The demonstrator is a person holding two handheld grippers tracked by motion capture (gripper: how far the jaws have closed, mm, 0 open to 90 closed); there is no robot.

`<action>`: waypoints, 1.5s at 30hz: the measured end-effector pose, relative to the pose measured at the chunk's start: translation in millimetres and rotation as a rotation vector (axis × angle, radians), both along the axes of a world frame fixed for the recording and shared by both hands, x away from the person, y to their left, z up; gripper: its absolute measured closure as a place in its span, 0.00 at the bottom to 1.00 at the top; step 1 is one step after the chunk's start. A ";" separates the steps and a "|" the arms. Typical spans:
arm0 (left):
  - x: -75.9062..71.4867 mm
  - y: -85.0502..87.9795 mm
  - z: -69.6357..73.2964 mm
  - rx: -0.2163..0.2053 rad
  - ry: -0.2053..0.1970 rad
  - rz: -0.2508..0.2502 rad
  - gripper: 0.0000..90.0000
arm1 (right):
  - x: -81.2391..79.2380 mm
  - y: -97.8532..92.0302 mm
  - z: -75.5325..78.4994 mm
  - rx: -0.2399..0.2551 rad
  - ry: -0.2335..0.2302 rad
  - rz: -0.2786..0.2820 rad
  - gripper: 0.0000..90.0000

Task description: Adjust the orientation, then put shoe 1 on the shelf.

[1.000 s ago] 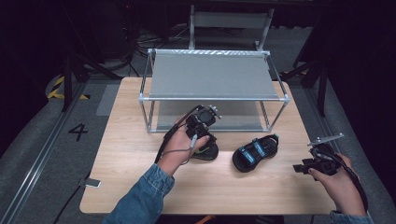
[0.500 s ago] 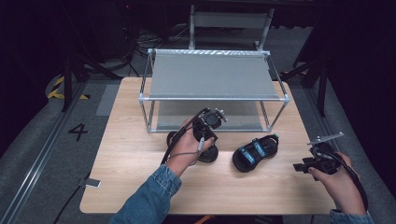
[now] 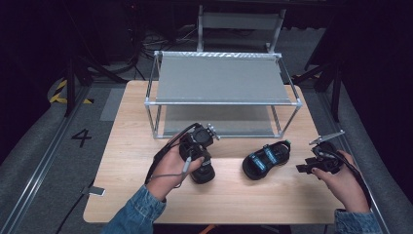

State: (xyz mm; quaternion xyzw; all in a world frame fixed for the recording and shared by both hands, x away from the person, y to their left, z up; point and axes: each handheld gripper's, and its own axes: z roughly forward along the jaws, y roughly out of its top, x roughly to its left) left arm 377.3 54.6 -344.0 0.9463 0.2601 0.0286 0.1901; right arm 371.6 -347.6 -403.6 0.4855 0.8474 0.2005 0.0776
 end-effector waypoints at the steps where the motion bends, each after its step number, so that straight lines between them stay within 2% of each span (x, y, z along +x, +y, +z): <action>1: -3.4 3.5 0.8 0.008 -0.003 0.001 0.94 | 0.0 0.0 0.0 0.000 0.000 0.000 0.54; 4: -12.4 13.0 0.0 0.023 0.006 -0.001 0.94 | 4.0 5.6 -1.2 -0.001 0.008 0.018 0.54; 6: -17.3 22.5 -3.6 0.019 0.034 0.000 0.95 | 4.9 7.5 -1.9 -0.002 0.011 0.023 0.54; 7: -17.3 22.5 -3.6 0.019 0.034 0.000 0.95 | 4.9 7.5 -1.9 -0.002 0.011 0.023 0.54; 12: -20.6 27.0 -14.7 0.042 0.107 -0.020 0.94 | 6.7 9.1 -1.2 0.001 0.010 0.026 0.54; 13: -20.5 26.8 -15.6 0.044 0.109 -0.029 0.93 | 6.9 9.1 -0.9 0.003 0.010 0.029 0.54; 15: -20.4 27.1 -15.7 0.029 0.108 -0.025 0.89 | 7.1 8.9 -1.2 0.003 0.009 0.027 0.54; 18: -18.5 28.8 -12.9 0.007 0.095 -0.010 0.74 | 7.5 8.9 -3.0 -0.001 0.015 0.028 0.54; 19: -16.3 30.6 -10.8 -0.001 0.072 0.005 0.67 | 7.6 8.8 -4.1 0.001 0.018 0.030 0.54; 20: -14.5 32.1 -9.4 -0.001 0.067 0.019 0.61 | 7.6 8.8 -5.3 0.001 0.021 0.029 0.54; 24: -0.3 39.4 -12.1 -0.003 0.022 0.089 0.49 | 3.7 7.1 -8.6 -0.001 0.030 0.026 0.54; 25: 7.3 41.8 -15.6 0.029 -0.005 0.106 0.49 | 2.3 5.7 -8.1 0.001 0.031 0.024 0.54; 28: 13.0 44.0 -19.8 0.032 -0.010 0.118 0.48 | -1.1 1.9 -7.5 -0.003 0.023 0.011 0.54; 33: 24.3 45.4 -30.5 0.026 -0.004 0.107 0.45 | -6.7 -0.8 -9.2 -0.005 0.032 0.002 0.53; 35: 29.2 43.4 -36.8 0.022 0.019 0.096 0.44 | -8.2 -1.7 -9.3 -0.003 0.032 0.000 0.53; 37: 30.5 42.4 -39.5 0.022 0.022 0.095 0.44 | -8.7 -1.9 -9.4 -0.005 0.031 -0.001 0.53; 41: 35.6 39.6 -49.7 0.044 0.035 0.081 0.43 | -9.3 -2.0 -10.9 -0.001 0.035 0.000 0.53; 43: 37.1 39.5 -52.5 0.043 0.043 0.076 0.49 | -9.2 -2.2 -11.7 -0.002 0.035 0.002 0.53; 45: 37.0 39.4 -53.8 0.042 0.029 0.071 0.53 | -9.0 -2.1 -12.9 -0.004 0.038 -0.001 0.53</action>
